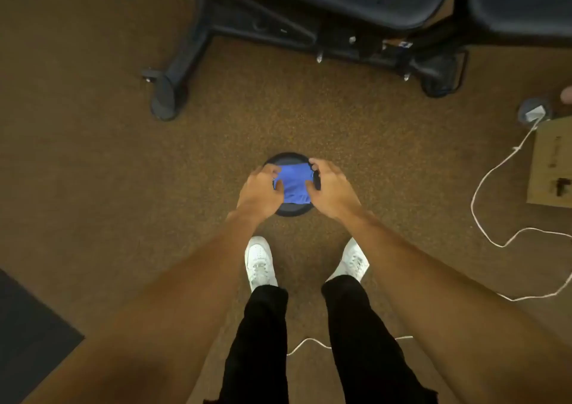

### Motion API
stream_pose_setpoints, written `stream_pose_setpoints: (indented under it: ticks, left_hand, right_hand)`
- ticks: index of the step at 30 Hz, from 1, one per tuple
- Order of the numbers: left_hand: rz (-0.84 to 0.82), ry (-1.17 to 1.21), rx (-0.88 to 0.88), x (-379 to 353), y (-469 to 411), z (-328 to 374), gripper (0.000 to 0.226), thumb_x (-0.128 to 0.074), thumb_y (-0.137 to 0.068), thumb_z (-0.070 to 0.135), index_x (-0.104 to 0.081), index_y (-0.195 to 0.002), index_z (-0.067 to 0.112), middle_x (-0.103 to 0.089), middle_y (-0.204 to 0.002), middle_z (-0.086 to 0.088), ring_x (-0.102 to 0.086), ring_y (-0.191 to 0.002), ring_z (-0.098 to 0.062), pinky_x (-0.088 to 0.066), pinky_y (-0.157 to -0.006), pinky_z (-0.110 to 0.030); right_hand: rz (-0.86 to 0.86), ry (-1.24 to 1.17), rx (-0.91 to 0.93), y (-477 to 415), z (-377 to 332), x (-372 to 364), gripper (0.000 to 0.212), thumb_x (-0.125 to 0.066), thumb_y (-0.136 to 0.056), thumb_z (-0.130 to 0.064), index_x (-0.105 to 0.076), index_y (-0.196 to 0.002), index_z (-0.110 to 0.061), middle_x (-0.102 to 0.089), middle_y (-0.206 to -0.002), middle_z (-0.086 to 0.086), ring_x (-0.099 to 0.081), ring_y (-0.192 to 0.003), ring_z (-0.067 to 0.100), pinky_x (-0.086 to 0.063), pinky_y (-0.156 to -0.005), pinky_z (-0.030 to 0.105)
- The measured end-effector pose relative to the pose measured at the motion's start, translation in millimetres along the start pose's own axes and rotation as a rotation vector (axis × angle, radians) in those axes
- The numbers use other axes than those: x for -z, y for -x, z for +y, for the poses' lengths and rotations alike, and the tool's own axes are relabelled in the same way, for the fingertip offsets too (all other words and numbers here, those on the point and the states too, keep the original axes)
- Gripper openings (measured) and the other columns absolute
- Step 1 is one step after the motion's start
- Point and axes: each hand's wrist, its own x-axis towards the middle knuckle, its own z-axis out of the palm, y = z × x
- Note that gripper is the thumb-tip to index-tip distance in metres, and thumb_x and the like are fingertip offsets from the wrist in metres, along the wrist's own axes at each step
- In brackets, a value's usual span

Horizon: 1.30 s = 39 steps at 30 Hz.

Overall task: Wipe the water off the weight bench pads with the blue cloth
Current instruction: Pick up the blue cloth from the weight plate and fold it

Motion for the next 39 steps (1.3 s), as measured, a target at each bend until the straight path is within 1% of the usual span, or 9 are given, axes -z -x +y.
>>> stream_pose_setpoints:
  ticks: [11, 16, 23, 26, 28, 30, 33, 35, 39]
  left_hand:
    - [0.007, -0.133, 0.024, -35, -51, -24, 0.049, -0.068, -0.103, 0.011, -0.059, -0.151, 0.005, -0.05, -0.146, -0.019, -0.051, -0.136, -0.037, -0.044, -0.117, -0.046]
    - [0.013, -0.125, 0.0, -35, -55, -26, 0.032, -0.069, -0.1, 0.006, -0.071, -0.131, 0.005, -0.053, -0.138, -0.018, -0.049, -0.131, -0.036, -0.043, -0.114, -0.045]
    - [-0.047, -0.044, -0.017, -16, -36, -15, 0.026, -0.063, -0.102, 0.006, -0.065, -0.128, 0.009, -0.067, -0.125, -0.014, -0.061, -0.118, -0.034, -0.05, -0.102, -0.047]
    - [-0.047, 0.017, -0.02, 2, -28, 1, 0.025, -0.059, -0.103, 0.005, -0.064, -0.127, 0.009, -0.064, -0.125, -0.011, -0.062, -0.115, -0.03, -0.051, -0.1, -0.04]
    - [-0.036, 0.053, -0.037, 17, -26, 18, 0.025, -0.059, -0.103, 0.005, -0.064, -0.126, 0.011, -0.065, -0.123, -0.008, -0.062, -0.112, -0.027, -0.049, -0.095, -0.035]
    - [-0.015, 0.084, -0.056, 32, -26, 35, 0.026, -0.06, -0.103, 0.006, -0.064, -0.129, 0.011, -0.068, -0.122, -0.008, -0.064, -0.111, -0.027, -0.05, -0.095, -0.035]
    - [0.018, 0.122, -0.095, 55, -29, 65, 0.028, -0.062, -0.104, 0.011, -0.066, -0.133, 0.012, -0.071, -0.123, -0.007, -0.067, -0.112, -0.024, -0.048, -0.093, -0.027]
    - [0.028, 0.135, -0.124, 70, -31, 87, 0.025, -0.063, -0.106, 0.015, -0.068, -0.13, 0.011, -0.071, -0.12, -0.005, -0.066, -0.106, -0.019, -0.042, -0.084, -0.014]
    - [0.03, 0.139, -0.218, 99, -29, 138, 0.024, -0.064, -0.108, 0.019, -0.069, -0.129, 0.009, -0.069, -0.114, -0.004, -0.061, -0.096, -0.015, -0.037, -0.069, 0.003]
  right_hand:
    - [-0.044, 0.138, -0.04, -52, 27, -39, 0.06, -0.07, -0.099, -0.024, -0.05, -0.153, -0.008, -0.05, -0.142, 0.011, -0.045, -0.134, 0.033, -0.042, -0.115, 0.049]
    - [-0.003, 0.148, -0.056, -56, 31, -47, 0.041, -0.075, -0.095, -0.023, -0.065, -0.133, -0.011, -0.05, -0.132, 0.01, -0.045, -0.128, 0.031, -0.044, -0.111, 0.048]
    - [0.045, 0.052, -0.049, -39, 17, -29, 0.021, -0.079, -0.09, -0.026, -0.069, -0.108, -0.024, -0.062, -0.12, -0.004, -0.051, -0.119, 0.023, -0.041, -0.105, 0.043]
    - [0.022, -0.119, -0.089, -29, 2, -10, 0.018, -0.076, -0.093, -0.021, -0.064, -0.105, -0.027, -0.07, -0.105, -0.005, -0.064, -0.099, 0.018, -0.051, -0.088, 0.032]
    - [0.049, -0.191, -0.111, -24, -13, 6, 0.018, -0.073, -0.096, -0.019, -0.06, -0.106, -0.027, -0.071, -0.101, -0.005, -0.065, -0.09, 0.014, -0.044, -0.072, 0.011]
    - [0.116, -0.27, -0.113, -20, -28, 24, 0.018, -0.071, -0.097, -0.016, -0.058, -0.104, -0.026, -0.069, -0.097, -0.006, -0.062, -0.085, 0.01, -0.041, -0.067, 0.004]
    - [0.214, -0.36, -0.131, -14, -49, 53, 0.017, -0.069, -0.098, -0.013, -0.059, -0.108, -0.023, -0.065, -0.095, -0.015, -0.061, -0.087, 0.007, -0.042, -0.074, 0.006]
    - [0.278, -0.418, -0.154, -9, -61, 71, 0.017, -0.068, -0.099, -0.014, -0.06, -0.113, -0.02, -0.063, -0.096, -0.019, -0.063, -0.091, 0.011, -0.049, -0.084, 0.021]
    - [0.426, -0.545, -0.138, 3, -85, 109, 0.02, -0.063, -0.103, -0.014, -0.057, -0.121, -0.019, -0.066, -0.105, -0.004, -0.064, -0.094, 0.012, -0.052, -0.083, 0.026]
